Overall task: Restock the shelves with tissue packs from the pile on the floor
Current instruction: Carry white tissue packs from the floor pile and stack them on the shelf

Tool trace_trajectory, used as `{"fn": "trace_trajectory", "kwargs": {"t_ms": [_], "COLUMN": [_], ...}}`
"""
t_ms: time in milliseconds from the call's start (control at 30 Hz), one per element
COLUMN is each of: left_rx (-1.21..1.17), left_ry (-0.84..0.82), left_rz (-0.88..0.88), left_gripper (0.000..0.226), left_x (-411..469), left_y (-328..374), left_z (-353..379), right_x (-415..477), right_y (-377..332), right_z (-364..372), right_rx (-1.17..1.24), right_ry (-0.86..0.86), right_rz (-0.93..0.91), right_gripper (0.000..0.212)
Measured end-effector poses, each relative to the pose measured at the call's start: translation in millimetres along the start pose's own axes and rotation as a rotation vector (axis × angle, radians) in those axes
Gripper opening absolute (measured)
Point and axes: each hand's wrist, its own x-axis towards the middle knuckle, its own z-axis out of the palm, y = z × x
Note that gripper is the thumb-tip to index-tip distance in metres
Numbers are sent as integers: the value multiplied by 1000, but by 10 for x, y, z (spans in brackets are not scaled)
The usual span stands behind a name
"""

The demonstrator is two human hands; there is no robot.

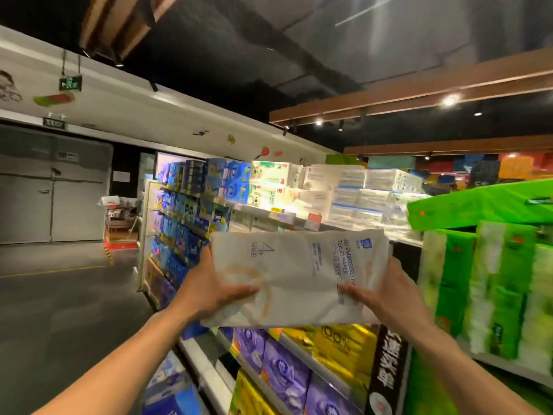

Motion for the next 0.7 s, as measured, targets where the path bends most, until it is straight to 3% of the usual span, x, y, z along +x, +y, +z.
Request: {"fn": "trace_trajectory", "kwargs": {"t_ms": [200, 300, 533, 700], "left_rx": [-7, -21, -55, -211], "left_ry": [66, 94, 14, -44], "left_rz": [88, 142, 324, 469], "left_gripper": [106, 119, 116, 104], "left_x": [1954, 2909, 5142, 6696], "left_y": [-405, -780, -1365, -1276], "left_z": [289, 392, 655, 906], "right_x": [1812, 2575, 3955, 4937], "right_y": [110, 216, 318, 299], "right_z": [844, 1402, 2426, 2707], "right_rx": [-54, -100, -105, -143], "right_ry": [29, 77, 233, 359], "right_rz": [-56, -78, 44, 37], "right_gripper": [73, 75, 92, 81]}}
